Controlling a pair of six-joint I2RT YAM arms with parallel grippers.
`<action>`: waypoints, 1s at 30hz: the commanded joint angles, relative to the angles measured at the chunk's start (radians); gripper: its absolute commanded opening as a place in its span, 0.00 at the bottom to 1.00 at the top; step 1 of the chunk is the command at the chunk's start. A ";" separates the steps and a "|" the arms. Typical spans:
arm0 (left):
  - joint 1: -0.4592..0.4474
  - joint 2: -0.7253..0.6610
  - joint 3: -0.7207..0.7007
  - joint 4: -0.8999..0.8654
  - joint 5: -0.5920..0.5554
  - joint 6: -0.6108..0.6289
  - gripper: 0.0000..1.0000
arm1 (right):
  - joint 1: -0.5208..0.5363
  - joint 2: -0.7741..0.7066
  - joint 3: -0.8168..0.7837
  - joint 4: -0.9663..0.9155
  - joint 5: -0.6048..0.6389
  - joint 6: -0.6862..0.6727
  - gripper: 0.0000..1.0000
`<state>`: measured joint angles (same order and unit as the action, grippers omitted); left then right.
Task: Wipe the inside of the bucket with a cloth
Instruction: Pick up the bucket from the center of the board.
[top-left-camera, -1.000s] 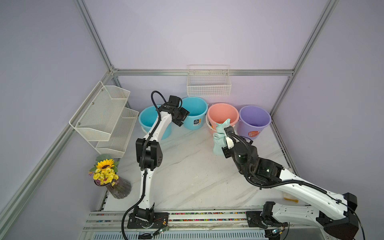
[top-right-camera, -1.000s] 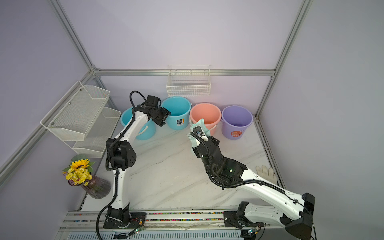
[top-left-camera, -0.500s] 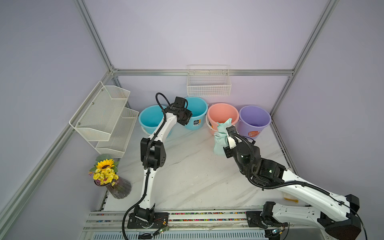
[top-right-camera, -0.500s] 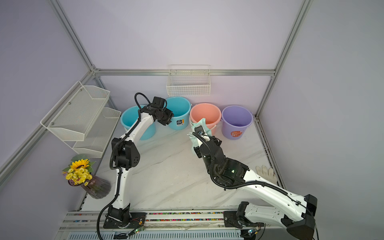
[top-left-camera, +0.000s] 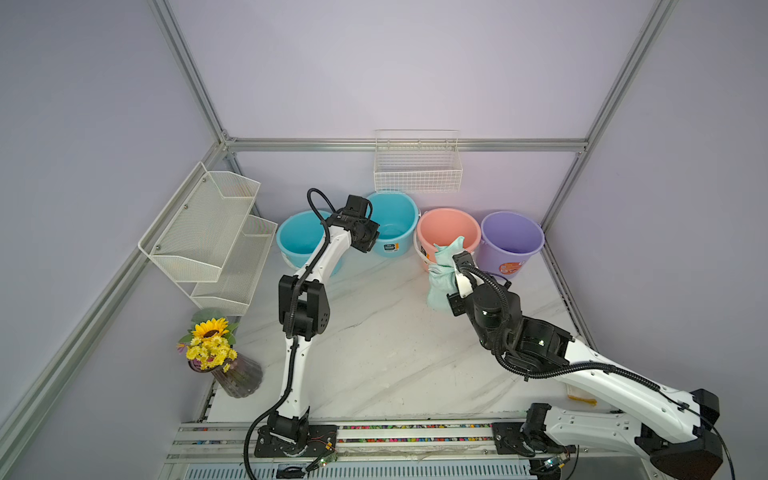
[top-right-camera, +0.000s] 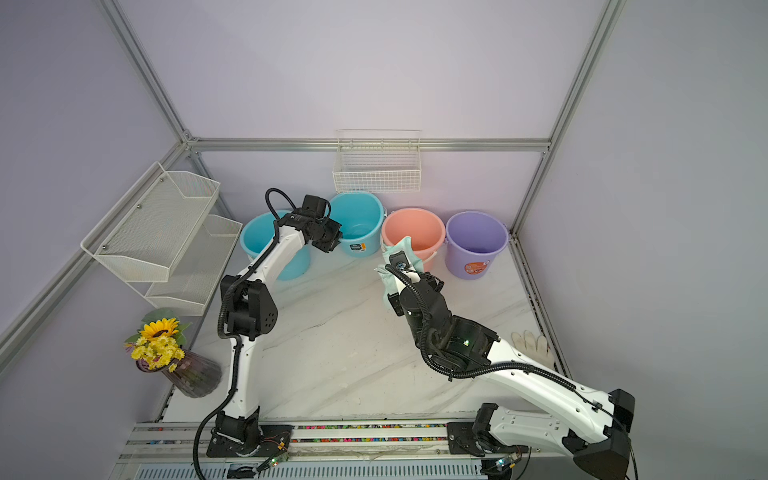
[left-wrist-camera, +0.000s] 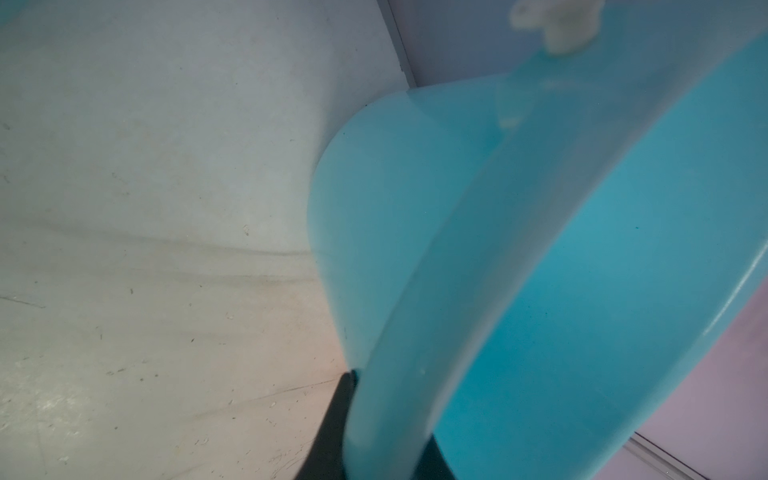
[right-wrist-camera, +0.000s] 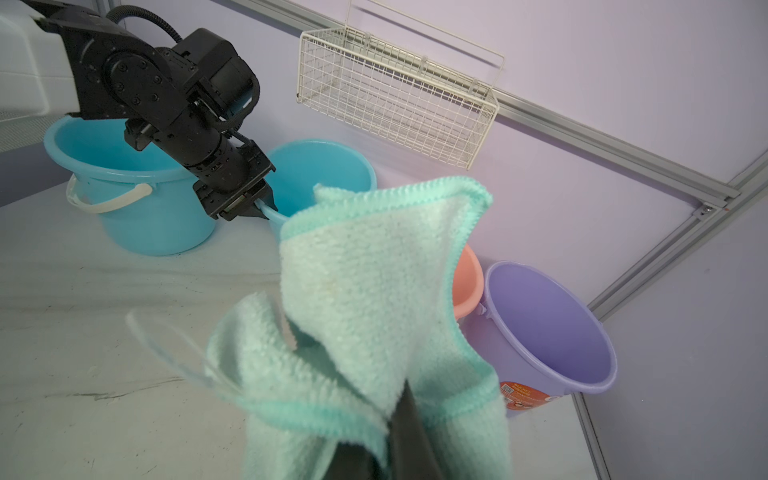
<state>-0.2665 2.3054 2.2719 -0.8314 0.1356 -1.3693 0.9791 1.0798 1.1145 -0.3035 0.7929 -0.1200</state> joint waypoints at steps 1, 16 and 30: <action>0.004 -0.115 -0.009 0.036 0.012 -0.001 0.04 | 0.000 -0.011 0.019 0.010 0.007 0.013 0.00; -0.002 -0.393 -0.309 0.109 0.098 0.075 0.00 | 0.000 -0.004 0.040 0.009 -0.002 0.011 0.00; -0.059 -0.677 -0.665 0.022 0.200 0.407 0.00 | 0.000 0.013 0.050 0.030 -0.009 0.078 0.00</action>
<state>-0.3000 1.7115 1.6005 -0.8082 0.2848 -1.1133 0.9791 1.0927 1.1271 -0.3000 0.7830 -0.0940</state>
